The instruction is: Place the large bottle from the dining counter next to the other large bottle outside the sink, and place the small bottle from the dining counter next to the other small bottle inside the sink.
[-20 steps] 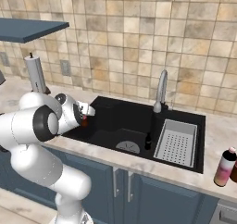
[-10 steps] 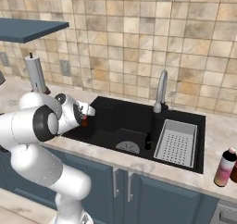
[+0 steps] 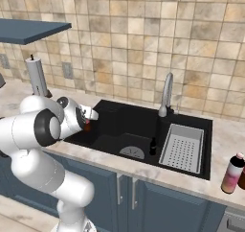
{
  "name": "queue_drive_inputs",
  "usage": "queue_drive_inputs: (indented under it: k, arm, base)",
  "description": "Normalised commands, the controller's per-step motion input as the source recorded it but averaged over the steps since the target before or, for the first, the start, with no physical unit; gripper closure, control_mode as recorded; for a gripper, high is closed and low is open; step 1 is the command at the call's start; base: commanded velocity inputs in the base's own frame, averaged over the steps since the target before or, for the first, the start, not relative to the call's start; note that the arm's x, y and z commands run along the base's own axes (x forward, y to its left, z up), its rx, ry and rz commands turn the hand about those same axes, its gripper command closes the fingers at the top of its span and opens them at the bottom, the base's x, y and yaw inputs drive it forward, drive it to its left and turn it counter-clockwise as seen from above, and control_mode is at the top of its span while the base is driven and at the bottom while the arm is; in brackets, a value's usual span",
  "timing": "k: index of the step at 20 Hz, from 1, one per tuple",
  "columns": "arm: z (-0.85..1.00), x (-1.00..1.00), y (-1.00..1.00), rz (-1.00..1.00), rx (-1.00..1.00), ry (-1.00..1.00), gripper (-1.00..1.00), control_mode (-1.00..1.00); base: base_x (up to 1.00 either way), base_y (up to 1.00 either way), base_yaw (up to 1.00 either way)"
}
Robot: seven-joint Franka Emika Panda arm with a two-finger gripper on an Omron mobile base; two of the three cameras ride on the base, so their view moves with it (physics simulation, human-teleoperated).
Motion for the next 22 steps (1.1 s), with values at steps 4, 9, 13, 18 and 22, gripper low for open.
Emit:
queue_drive_inputs:
  k: [4,9,13,18,22]
  arm:
    - [0.00,0.00,0.00,0.00,0.00,0.00,1.00,-1.00]
    - [0.00,0.00,-0.06,0.00,0.00,0.00,1.00,-1.00]
    - [0.00,0.01,-0.22,0.00,0.00,0.00,1.00,-1.00]
    - [0.00,0.00,-0.26,0.00,0.00,0.00,1.00,-1.00]
    - [-0.07,0.08,-0.28,0.00,0.00,0.00,1.00,-1.00]
  base:
    - [0.00,0.00,0.00]
    - [0.00,0.00,0.00]
    - [0.00,0.00,0.00]
    - [0.00,0.00,0.00]
    - [0.00,0.00,0.00]
